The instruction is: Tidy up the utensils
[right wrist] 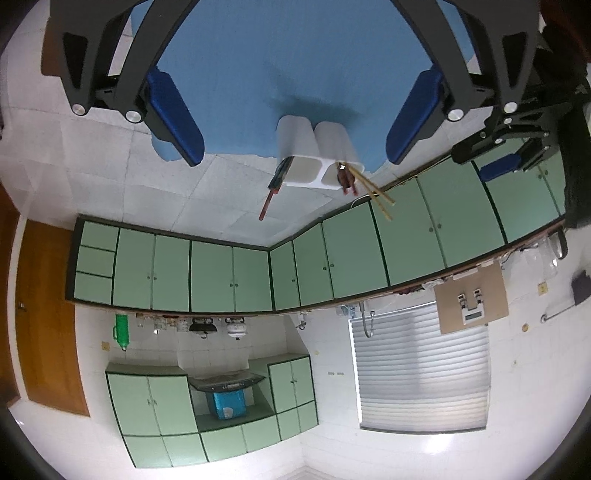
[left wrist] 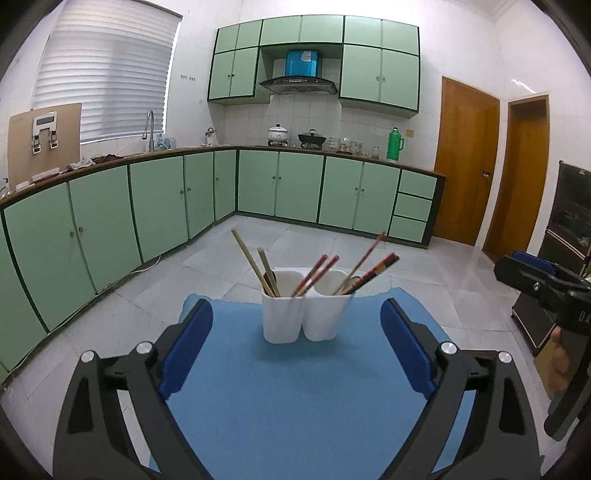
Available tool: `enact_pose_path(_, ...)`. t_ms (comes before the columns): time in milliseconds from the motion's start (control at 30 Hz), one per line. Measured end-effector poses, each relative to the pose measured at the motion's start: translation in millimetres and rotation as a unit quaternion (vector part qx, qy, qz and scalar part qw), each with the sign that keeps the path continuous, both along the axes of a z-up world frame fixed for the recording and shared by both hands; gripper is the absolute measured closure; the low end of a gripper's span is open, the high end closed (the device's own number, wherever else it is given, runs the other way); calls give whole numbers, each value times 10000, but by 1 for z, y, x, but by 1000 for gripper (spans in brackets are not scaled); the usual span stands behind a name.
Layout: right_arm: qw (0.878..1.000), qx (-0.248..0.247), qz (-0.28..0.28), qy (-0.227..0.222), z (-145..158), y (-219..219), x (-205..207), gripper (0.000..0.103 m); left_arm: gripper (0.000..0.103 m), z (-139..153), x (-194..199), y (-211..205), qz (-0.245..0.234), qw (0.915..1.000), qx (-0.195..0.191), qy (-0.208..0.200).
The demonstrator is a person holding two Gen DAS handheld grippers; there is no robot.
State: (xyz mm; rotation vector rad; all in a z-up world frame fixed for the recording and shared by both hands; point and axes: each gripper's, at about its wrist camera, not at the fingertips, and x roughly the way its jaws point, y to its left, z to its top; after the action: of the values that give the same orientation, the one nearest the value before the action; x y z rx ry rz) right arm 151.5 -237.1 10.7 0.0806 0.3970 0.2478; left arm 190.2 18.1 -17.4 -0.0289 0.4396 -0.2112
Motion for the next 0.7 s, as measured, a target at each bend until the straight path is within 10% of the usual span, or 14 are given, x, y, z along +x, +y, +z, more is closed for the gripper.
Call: enact_pose_path(700,9995,-37,262,-142,10,18,-55,6,12,25,-71,-5,54,9994,109,-320)
